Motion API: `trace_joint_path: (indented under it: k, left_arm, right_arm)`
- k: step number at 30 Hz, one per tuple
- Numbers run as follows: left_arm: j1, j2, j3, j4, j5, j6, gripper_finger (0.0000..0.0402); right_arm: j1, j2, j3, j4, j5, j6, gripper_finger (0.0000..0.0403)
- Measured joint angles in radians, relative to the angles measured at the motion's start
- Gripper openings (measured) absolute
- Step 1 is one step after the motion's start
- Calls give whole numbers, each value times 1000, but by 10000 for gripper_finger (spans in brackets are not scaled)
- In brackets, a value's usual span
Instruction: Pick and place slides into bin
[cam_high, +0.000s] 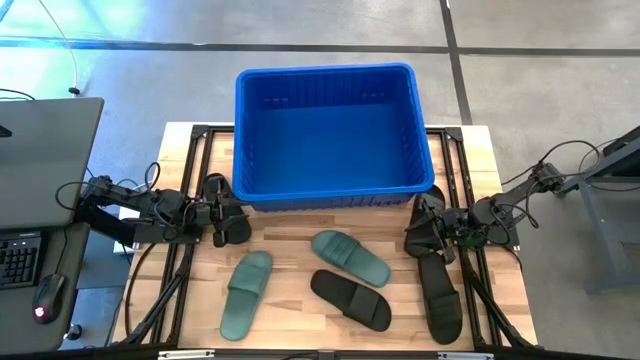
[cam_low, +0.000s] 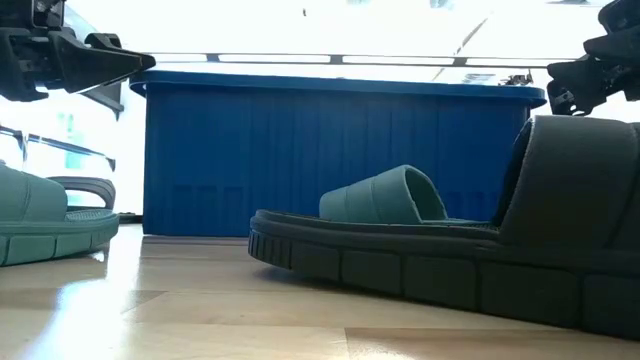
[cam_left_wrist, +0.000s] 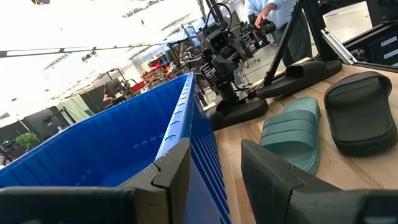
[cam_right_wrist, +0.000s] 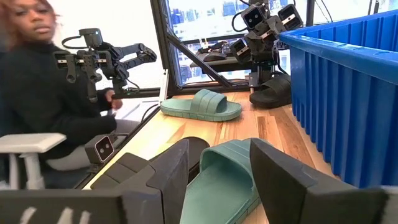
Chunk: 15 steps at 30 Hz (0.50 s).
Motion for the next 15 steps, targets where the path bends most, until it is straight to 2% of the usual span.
trace_joint_path:
  k: [15]
  left_arm:
    - [0,0,0,0,0,0,127]
  right_arm:
    - [0,0,0,0,0,0,158]
